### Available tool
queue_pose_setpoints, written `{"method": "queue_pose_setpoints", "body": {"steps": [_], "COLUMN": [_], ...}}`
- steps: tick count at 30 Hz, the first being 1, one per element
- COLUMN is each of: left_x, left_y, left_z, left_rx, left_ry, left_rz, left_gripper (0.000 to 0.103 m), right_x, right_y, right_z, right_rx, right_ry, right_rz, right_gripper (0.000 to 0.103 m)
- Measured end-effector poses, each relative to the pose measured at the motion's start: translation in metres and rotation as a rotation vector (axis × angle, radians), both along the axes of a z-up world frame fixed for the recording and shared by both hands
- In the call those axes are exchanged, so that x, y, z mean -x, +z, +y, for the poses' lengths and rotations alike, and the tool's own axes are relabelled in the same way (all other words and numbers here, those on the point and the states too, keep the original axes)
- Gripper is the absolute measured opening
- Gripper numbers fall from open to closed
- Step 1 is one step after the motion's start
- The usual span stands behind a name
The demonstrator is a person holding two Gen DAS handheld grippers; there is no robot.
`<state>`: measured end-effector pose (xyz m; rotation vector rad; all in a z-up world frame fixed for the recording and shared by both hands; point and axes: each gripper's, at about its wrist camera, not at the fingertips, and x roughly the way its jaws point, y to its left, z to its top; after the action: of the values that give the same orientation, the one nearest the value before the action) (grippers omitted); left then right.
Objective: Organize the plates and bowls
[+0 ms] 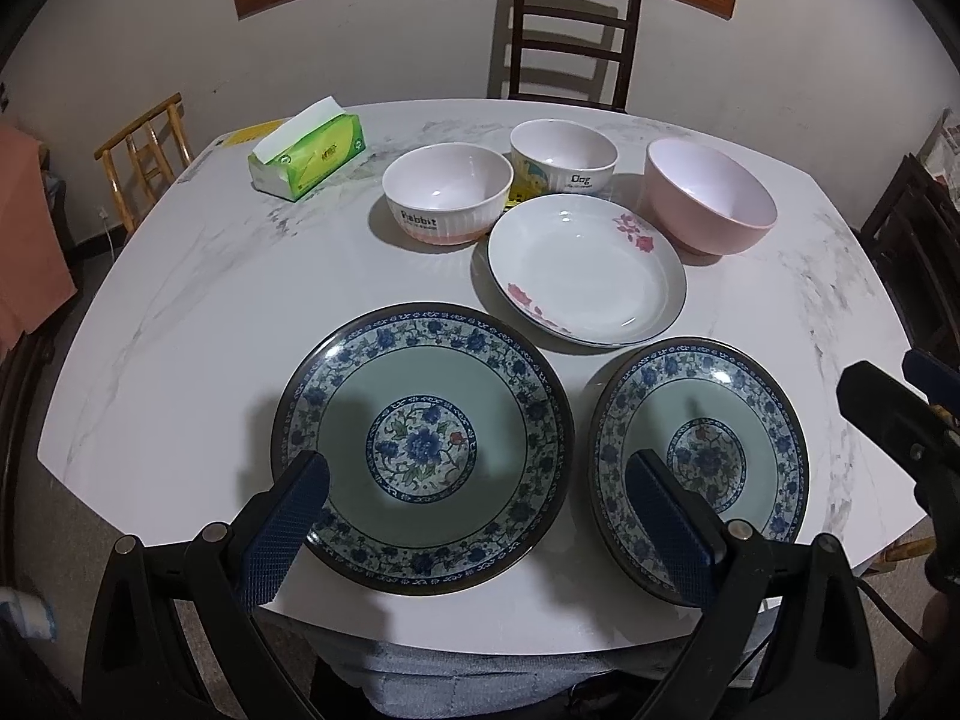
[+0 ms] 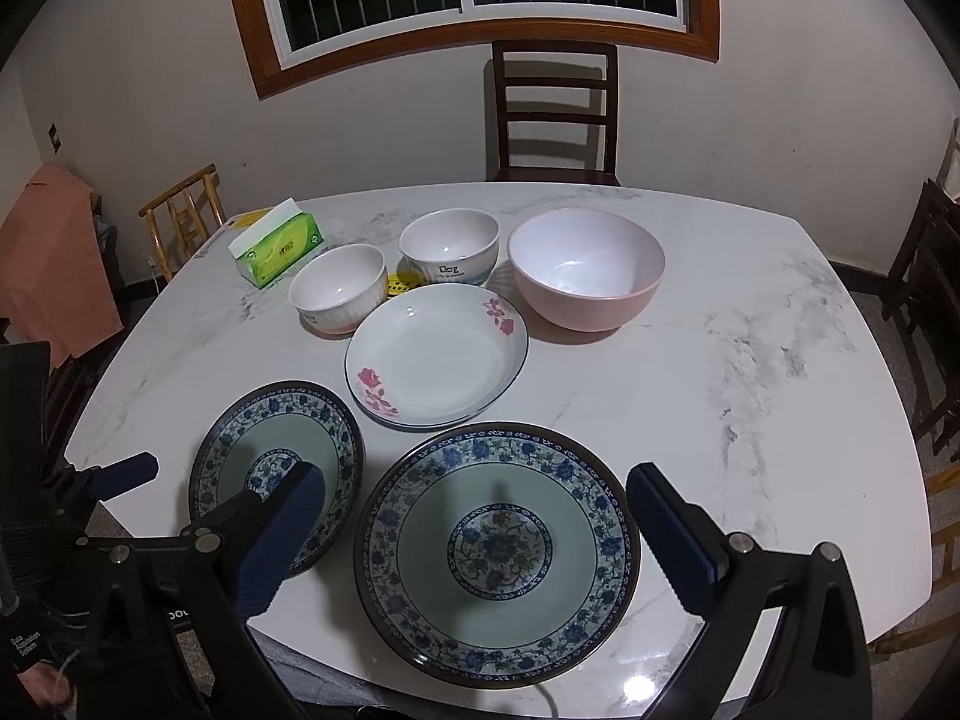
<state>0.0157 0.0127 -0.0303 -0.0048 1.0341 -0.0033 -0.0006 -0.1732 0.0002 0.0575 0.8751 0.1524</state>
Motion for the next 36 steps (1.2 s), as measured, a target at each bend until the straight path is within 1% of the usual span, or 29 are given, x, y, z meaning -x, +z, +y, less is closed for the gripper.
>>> {"method": "queue_pose_setpoints", "body": {"steps": [8,24,32,36], "left_x": [-0.003,-0.008,-0.009,-0.012], "left_y": [-0.002,-0.018,-0.019,-0.021], "left_z": [-0.001,-0.005,-0.004,0.005], "left_rx": [0.007,0.005,0.004,0.009], "left_ry": [-0.017,-0.052,-0.046,-0.024], "left_rz": [-0.011,0.006,0.004,0.0], "left_gripper": [0.098,0.098,0.098,0.098], "right_x": [-0.002,-0.006,-0.007,-0.008], "right_y": [-0.003,-0.014,-0.016,-0.017], "right_z": [0.001,-0.001,-0.003,-0.001], "right_rx": [0.006,0.022,0.021,0.019], "right_ry": [0.002,-0.007,-0.008,0.007], "right_rz": [0.007,0.042,0.046,0.043], "right_gripper": [0.103,0.103,0.103,0.103]}}
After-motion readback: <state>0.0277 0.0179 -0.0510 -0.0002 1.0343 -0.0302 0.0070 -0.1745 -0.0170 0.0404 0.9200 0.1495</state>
